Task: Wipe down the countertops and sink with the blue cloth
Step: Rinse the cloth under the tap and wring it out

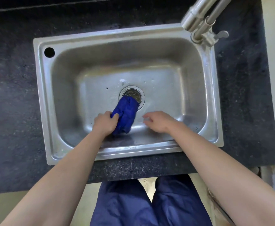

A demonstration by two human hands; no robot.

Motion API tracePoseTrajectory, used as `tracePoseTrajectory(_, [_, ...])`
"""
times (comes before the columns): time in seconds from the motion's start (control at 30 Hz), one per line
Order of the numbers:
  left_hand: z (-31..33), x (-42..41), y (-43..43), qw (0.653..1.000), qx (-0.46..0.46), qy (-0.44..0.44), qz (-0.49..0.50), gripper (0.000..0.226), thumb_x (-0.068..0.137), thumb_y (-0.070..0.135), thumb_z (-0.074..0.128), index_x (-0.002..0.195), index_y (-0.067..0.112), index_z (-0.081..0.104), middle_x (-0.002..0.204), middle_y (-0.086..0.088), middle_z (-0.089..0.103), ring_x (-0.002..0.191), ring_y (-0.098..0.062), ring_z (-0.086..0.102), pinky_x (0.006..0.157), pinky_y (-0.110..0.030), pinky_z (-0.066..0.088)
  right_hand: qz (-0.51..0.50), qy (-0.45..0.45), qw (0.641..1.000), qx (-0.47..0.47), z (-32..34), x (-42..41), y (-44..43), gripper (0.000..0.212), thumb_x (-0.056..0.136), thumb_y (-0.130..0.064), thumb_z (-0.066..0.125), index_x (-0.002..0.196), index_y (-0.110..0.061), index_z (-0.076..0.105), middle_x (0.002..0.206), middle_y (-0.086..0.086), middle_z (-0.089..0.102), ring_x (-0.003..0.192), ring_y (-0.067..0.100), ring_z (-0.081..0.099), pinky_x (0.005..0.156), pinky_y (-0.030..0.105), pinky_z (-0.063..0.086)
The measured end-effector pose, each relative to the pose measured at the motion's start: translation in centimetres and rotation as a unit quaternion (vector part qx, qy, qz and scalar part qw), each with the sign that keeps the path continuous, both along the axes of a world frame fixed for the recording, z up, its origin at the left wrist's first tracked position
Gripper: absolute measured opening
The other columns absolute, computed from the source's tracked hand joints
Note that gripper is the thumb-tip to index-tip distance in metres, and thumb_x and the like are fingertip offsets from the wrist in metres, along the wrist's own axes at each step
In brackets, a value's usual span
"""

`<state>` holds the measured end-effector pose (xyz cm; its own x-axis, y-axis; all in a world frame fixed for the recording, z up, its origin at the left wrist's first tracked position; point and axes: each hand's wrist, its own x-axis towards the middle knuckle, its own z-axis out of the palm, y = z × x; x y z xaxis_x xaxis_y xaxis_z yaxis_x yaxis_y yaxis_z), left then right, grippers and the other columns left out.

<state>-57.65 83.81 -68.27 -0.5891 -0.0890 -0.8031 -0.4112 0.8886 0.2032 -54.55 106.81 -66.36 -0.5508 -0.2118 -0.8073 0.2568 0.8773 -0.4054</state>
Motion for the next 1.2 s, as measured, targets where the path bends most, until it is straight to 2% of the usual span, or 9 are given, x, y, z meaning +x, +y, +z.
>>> tracePoseTrajectory(0.13, [0.3, 1.1, 1.2, 0.983, -0.082, 0.052, -0.156, 0.099, 0.067, 0.092, 0.044, 0.131, 0.015, 0.046, 0.134, -0.011, 0.04, 0.127, -0.031, 0.034, 0.101, -0.05, 0.039, 0.071, 0.12, 0.983, 0.119, -2.3, -1.3, 1.3, 0.057, 0.095, -0.021, 0.055, 0.148, -0.017, 0.036, 0.137, 0.016, 0.043, 0.12, 0.039, 0.051, 0.093, 0.043, 0.046])
tracePoseTrajectory(0.27, [-0.4, 1.8, 1.9, 0.959, -0.138, 0.074, -0.235, 0.123, 0.056, 0.096, 0.049, 0.14, 0.007, 0.034, 0.149, -0.013, 0.026, 0.142, -0.031, 0.015, 0.099, -0.052, 0.037, 0.211, 0.273, 0.933, 0.099, -3.0, -3.7, -1.2, 0.096, 0.083, 0.002, 0.058, 0.16, -0.019, 0.005, 0.165, 0.016, 0.006, 0.137, 0.041, 0.031, 0.096, 0.046, 0.045])
tracePoseTrajectory(0.33, [-0.8, 1.5, 2.0, 0.954, -0.145, 0.081, -0.249, 0.116, 0.061, 0.089, 0.055, 0.139, 0.005, 0.033, 0.146, -0.014, 0.028, 0.14, -0.033, 0.019, 0.096, -0.049, 0.04, 0.261, 0.288, 0.919, 0.066, -3.5, -4.9, -3.0, 0.094, 0.088, 0.003, 0.053, 0.16, -0.021, -0.002, 0.168, 0.009, -0.005, 0.145, 0.041, 0.021, 0.1, 0.045, 0.042])
tracePoseTrajectory(0.43, [-1.6, 1.1, 2.0, 0.956, -0.118, 0.099, -0.25, 0.086, 0.074, 0.066, 0.065, 0.129, 0.006, 0.039, 0.133, -0.013, 0.036, 0.124, -0.033, 0.034, 0.088, -0.041, 0.042, 0.295, 0.257, 0.919, 0.045, -4.5, -5.9, -4.4, 0.09, 0.093, 0.001, 0.051, 0.16, -0.024, -0.003, 0.167, 0.003, 0.009, 0.14, 0.037, 0.031, 0.101, 0.046, 0.046])
tracePoseTrajectory(0.6, [-1.5, 1.1, 1.8, 0.956, -0.053, 0.08, -0.276, 0.046, 0.087, 0.029, 0.061, 0.121, 0.005, 0.039, 0.12, -0.015, 0.046, 0.107, -0.034, 0.044, 0.077, -0.037, 0.039, 0.339, 0.275, 0.896, 0.079, -3.4, -6.0, -3.2, 0.05, 0.097, -0.008, 0.047, 0.146, -0.016, 0.039, 0.139, 0.012, 0.041, 0.123, 0.033, 0.046, 0.093, 0.042, 0.045])
tracePoseTrajectory(0.7, [0.7, -0.2, 1.6, 0.961, -0.009, 0.084, -0.263, 0.036, 0.087, 0.018, 0.059, 0.114, 0.007, 0.038, 0.106, -0.014, 0.051, 0.088, -0.035, 0.052, 0.068, -0.037, 0.036, 0.293, 0.284, 0.91, 0.078, -1.7, -4.5, -1.6, 0.038, 0.098, -0.009, 0.042, 0.135, -0.009, 0.046, 0.131, 0.016, 0.043, 0.113, 0.034, 0.05, 0.084, 0.042, 0.042])
tracePoseTrajectory(0.87, [7.2, -3.4, 2.3, 0.938, 0.035, 0.136, -0.316, 0.031, 0.081, -0.002, 0.047, 0.098, 0.017, 0.03, 0.101, -0.013, 0.052, 0.087, -0.037, 0.054, 0.067, -0.04, 0.04, 0.176, 0.301, 0.937, 0.023, 2.6, -2.3, 0.5, 0.036, 0.087, 0.004, 0.054, 0.122, 0.0, 0.051, 0.132, 0.022, 0.048, 0.097, 0.039, 0.057, 0.07, 0.045, 0.052])
tracePoseTrajectory(1.03, [14.3, -4.8, 2.4, 0.919, 0.045, 0.201, -0.336, 0.029, 0.084, -0.007, 0.042, 0.102, 0.015, 0.034, 0.098, -0.006, 0.042, 0.08, -0.027, 0.04, 0.066, -0.036, 0.03, 0.069, 0.297, 0.952, 0.016, 10.5, -3.3, 0.5, 0.032, 0.094, -0.022, 0.053, 0.122, -0.008, 0.045, 0.109, 0.015, 0.052, 0.089, 0.038, 0.057, 0.07, 0.039, 0.039])
tracePoseTrajectory(1.2, [20.3, -5.0, 0.9, 0.906, 0.079, 0.228, -0.348, 0.022, 0.096, 0.017, 0.047, 0.116, 0.018, 0.039, 0.108, -0.005, 0.055, 0.084, -0.032, 0.055, 0.07, -0.041, 0.045, 0.091, 0.322, 0.942, 0.029, 18.7, -4.2, 1.3, 0.029, 0.089, -0.048, 0.048, 0.1, -0.022, 0.041, 0.084, 0.0, 0.059, 0.074, 0.031, 0.053, 0.064, 0.036, 0.033])
